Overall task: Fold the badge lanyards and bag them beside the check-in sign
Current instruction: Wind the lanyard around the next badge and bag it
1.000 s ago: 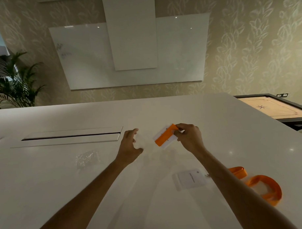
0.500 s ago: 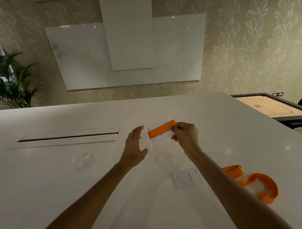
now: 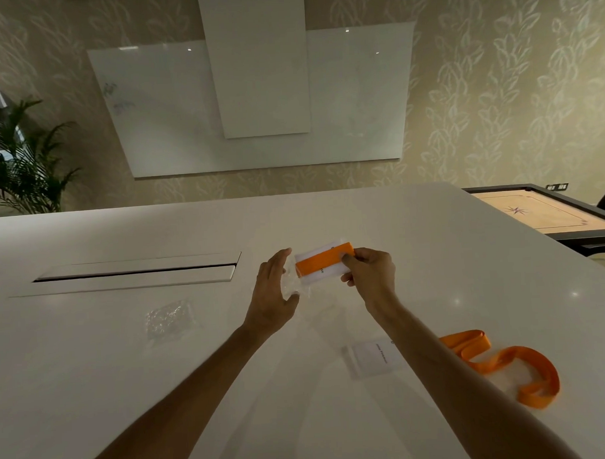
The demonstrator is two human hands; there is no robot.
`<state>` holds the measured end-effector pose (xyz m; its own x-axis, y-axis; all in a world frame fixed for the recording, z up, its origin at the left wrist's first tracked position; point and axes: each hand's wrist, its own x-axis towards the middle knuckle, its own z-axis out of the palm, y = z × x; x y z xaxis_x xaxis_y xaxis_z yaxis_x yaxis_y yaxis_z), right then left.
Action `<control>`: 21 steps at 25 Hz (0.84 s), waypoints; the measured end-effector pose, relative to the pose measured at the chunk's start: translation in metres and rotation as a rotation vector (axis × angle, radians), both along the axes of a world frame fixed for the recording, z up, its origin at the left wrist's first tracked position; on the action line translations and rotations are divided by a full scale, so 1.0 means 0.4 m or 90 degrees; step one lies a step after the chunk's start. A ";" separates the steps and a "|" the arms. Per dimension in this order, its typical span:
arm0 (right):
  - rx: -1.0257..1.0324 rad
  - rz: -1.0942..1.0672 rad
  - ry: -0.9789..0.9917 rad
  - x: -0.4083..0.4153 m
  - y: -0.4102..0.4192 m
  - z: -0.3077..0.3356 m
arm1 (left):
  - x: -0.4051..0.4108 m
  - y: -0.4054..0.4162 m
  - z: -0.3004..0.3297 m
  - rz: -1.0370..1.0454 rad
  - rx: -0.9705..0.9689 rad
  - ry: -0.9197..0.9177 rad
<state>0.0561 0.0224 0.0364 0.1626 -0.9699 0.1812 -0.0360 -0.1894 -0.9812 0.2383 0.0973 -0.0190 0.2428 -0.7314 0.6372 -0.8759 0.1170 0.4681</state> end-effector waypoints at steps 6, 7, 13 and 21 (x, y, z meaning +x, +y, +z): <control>-0.005 0.021 0.016 0.008 0.009 0.000 | -0.007 -0.008 0.008 -0.031 -0.010 -0.046; -0.004 0.020 0.018 0.008 0.009 0.000 | -0.008 -0.008 0.007 -0.038 -0.006 -0.052; 0.000 0.021 0.012 0.006 0.006 -0.003 | -0.008 -0.009 0.011 -0.070 0.037 -0.041; -0.005 0.056 0.000 0.009 0.010 0.000 | 0.013 -0.022 0.028 -0.034 0.100 0.021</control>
<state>0.0597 0.0265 0.0365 0.2473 -0.9505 0.1881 -0.0193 -0.1989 -0.9798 0.2433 0.0884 -0.0079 0.2202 -0.8334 0.5068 -0.8545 0.0858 0.5123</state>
